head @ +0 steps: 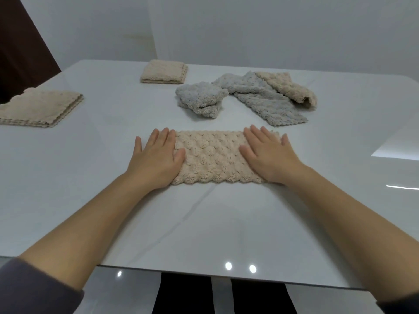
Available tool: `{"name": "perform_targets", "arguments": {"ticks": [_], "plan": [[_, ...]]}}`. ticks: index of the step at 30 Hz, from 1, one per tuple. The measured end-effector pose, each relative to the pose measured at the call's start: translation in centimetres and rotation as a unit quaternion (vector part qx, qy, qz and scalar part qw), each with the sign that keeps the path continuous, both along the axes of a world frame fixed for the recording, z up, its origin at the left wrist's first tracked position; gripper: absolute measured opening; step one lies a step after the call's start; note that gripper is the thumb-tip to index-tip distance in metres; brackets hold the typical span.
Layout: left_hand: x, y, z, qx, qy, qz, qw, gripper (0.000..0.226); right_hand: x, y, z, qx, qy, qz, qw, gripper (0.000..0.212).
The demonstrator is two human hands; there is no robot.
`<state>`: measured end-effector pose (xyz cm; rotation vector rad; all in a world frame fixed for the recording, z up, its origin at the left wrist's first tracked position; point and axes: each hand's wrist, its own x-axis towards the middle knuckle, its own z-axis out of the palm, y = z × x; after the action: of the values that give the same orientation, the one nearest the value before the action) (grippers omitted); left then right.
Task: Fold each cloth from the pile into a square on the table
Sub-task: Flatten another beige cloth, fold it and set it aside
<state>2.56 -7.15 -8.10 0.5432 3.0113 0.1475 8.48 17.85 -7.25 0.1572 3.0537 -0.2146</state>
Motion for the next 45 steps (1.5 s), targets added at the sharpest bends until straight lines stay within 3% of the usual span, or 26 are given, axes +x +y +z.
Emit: {"name": "perform_targets", "arguments": {"ticks": [4,7,9,20,23,26,29,34,39,43,45], "plan": [[-0.1,1.3,1.2,0.007,0.039,0.005,0.999,0.062,0.1,-0.3,1.0,0.017,0.014,-0.008,1.0,0.059],[0.8,4.2,1.9,0.054,0.074,-0.093,0.991,0.064,-0.5,-2.5,1.5,0.008,0.049,0.046,0.998,0.058],[1.2,5.7,1.2,0.031,0.052,-0.134,0.989,0.06,-0.7,-3.6,0.8,0.0,0.028,0.064,0.998,0.058],[-2.1,1.1,0.1,-0.012,-0.005,0.021,1.0,0.061,0.0,-0.7,-0.1,0.006,-0.005,-0.021,1.0,0.061],[-1.6,0.6,0.9,-0.002,0.023,0.052,0.998,0.061,0.2,-1.0,0.6,0.013,0.009,-0.032,0.999,0.061],[0.5,2.8,1.6,0.037,0.055,-0.053,0.996,0.058,-0.1,-3.3,1.1,0.008,0.044,0.027,0.999,0.059],[1.8,4.5,0.5,0.026,0.03,-0.111,0.993,0.058,-0.3,-4.8,0.3,0.005,0.022,0.064,0.998,0.059],[-0.6,1.9,-0.1,0.023,0.024,-0.027,0.999,0.058,-0.1,-3.7,-0.4,0.005,0.009,0.024,1.0,0.059],[-2.6,-0.4,1.7,0.006,0.096,0.07,0.993,0.042,-0.4,-4.8,0.6,-0.002,0.026,0.041,0.999,0.059],[-3.5,0.4,3.8,0.148,-0.011,0.123,0.981,0.02,-0.5,-5.8,0.3,-0.013,0.017,0.054,0.998,0.059],[-4.0,0.3,4.3,0.301,-0.093,0.172,0.933,0.027,-0.6,-5.9,0.0,-0.014,0.012,0.05,0.999,0.059]]}}
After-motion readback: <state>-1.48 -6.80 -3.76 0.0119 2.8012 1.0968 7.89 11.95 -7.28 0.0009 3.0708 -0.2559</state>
